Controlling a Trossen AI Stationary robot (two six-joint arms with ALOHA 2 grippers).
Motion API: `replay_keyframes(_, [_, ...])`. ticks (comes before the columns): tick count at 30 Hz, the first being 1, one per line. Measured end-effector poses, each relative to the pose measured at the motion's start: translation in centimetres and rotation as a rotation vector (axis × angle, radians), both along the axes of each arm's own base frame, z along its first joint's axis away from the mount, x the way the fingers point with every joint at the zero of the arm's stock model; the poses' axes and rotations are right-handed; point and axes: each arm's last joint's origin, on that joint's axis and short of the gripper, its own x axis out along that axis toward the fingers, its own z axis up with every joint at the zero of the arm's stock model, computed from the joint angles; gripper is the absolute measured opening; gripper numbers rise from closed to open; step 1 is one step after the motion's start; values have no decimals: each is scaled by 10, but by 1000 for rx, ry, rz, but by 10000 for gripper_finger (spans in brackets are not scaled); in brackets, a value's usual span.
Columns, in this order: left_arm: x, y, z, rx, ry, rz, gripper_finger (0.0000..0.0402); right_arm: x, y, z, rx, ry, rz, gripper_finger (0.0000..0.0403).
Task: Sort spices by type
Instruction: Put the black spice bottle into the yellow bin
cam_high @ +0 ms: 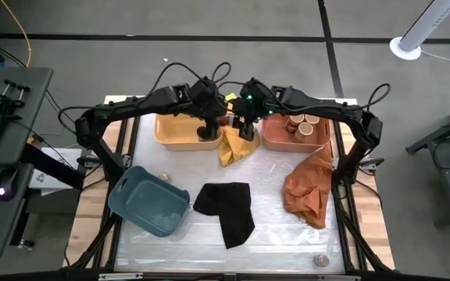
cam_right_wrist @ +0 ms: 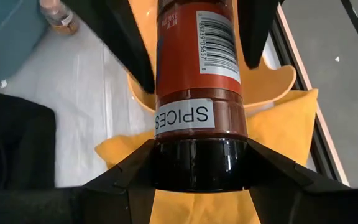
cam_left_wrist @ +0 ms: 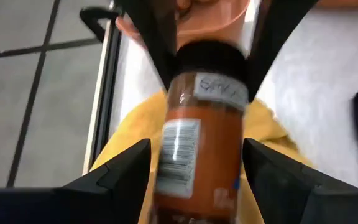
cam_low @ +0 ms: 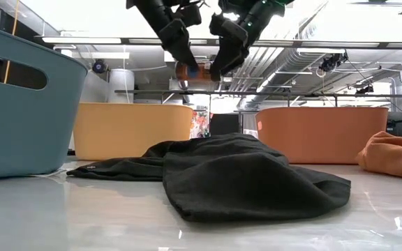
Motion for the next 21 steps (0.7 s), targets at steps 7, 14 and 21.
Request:
replay_keyframes(7, [0, 2, -7, 30, 65, 42, 237, 3, 4, 2, -20, -17, 15, 199])
replay_keyframes(14, [1, 3, -8, 51, 72, 42, 237, 3, 5, 8, -33, -67, 56, 199])
replay_keyframes(21, [2, 4, -8, 72, 71, 19, 213, 2, 1, 8, -9, -72, 44, 207])
